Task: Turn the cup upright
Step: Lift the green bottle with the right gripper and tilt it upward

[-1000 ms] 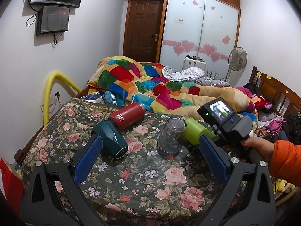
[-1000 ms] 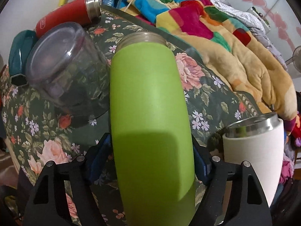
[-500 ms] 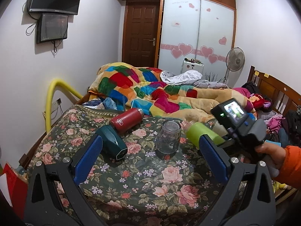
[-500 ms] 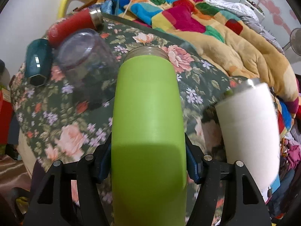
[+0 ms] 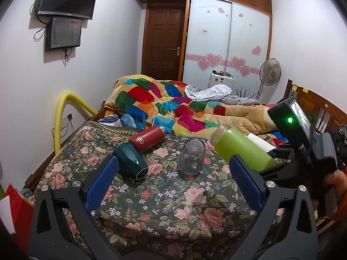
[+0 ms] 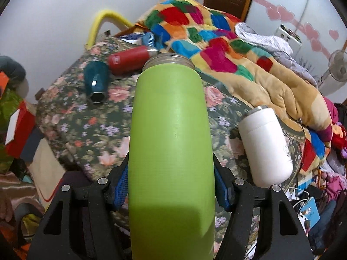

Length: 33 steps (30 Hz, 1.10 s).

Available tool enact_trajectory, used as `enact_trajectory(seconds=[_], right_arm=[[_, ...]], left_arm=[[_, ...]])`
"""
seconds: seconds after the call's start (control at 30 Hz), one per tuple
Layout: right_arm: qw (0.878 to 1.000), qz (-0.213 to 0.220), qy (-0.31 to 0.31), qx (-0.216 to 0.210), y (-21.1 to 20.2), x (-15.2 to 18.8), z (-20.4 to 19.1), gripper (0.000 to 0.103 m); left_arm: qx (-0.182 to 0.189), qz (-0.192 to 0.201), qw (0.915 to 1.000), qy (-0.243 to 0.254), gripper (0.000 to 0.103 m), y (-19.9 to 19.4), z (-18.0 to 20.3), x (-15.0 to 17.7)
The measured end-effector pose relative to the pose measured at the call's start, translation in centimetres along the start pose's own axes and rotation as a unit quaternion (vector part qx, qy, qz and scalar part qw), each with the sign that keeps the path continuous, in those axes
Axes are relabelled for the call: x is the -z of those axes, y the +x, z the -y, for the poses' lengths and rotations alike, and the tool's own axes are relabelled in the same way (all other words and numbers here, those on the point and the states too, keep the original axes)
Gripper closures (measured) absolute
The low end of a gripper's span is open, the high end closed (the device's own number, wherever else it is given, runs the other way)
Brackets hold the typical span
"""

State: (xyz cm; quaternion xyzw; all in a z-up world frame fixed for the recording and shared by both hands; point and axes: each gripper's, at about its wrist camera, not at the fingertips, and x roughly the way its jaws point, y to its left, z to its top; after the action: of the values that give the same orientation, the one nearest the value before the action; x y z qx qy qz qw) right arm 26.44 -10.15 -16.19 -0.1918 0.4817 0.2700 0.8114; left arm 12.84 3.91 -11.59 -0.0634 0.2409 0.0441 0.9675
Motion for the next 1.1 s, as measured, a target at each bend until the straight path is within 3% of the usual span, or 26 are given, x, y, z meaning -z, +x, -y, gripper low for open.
enact_trajectory(seconds=[0.33,0.7,1.1], right_arm=[[0.998,-0.027,-0.051,-0.031,4.4,1.5,-4.7,0.041],[0.995,-0.072,-0.061,-0.020,10.3,2.6,-4.2,0.041],[0.995,-0.064,-0.069,-0.016,10.0,2.9,-3.7,0.041]], left_arm=[[-0.025,-0.038,0.9988,-0.016,0.000,1.8,-1.4,1.5],[-0.024,-0.117,0.9924,-0.029,0.000,7.7,-2.2,4.3],[-0.023,-0.170,0.9836,-0.054,0.002,11.3,-2.8,5.9]])
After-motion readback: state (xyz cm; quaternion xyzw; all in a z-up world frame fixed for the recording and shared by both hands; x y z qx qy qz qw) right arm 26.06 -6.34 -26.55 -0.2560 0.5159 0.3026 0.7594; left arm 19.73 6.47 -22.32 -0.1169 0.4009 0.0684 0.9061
